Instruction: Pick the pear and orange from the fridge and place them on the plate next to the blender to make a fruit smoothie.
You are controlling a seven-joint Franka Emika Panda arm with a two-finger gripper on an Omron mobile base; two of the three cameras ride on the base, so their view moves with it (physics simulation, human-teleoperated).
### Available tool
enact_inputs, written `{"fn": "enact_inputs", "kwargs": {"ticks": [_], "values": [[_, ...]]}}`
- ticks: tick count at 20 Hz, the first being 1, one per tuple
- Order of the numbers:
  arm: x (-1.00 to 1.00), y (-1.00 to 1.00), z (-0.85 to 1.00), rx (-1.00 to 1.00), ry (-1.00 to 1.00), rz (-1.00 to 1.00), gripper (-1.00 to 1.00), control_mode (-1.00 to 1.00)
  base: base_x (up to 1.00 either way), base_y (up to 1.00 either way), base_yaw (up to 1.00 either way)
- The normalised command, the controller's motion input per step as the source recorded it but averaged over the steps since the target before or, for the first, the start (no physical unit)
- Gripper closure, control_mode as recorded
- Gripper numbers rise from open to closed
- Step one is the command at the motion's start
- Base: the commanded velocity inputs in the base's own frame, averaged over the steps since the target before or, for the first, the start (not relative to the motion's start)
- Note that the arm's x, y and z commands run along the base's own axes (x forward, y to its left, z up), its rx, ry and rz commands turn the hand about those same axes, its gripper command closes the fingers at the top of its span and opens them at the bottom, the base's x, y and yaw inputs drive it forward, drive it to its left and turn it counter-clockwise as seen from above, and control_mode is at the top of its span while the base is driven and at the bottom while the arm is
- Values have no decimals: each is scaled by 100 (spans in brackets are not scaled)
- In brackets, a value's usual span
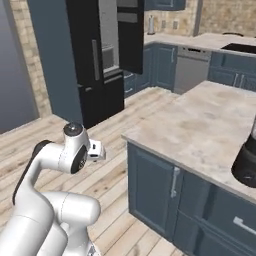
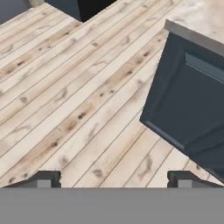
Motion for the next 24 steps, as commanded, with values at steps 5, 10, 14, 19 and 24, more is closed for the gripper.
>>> {"fn": "enact_inputs", "kwargs": {"ticks": [5, 10, 14, 19, 24], "values": [[0, 0, 0, 0, 0, 0, -100, 100, 97, 90, 31], [0, 0, 0, 0, 0, 0, -100, 100, 100, 65, 9], [0, 0, 0, 0, 0, 0, -100, 100, 100, 40, -18], [0, 0, 0, 0, 0, 0, -100, 100, 100, 31, -34], [0, 0, 0, 0, 0, 0, -100, 100, 100, 2, -27]]}}
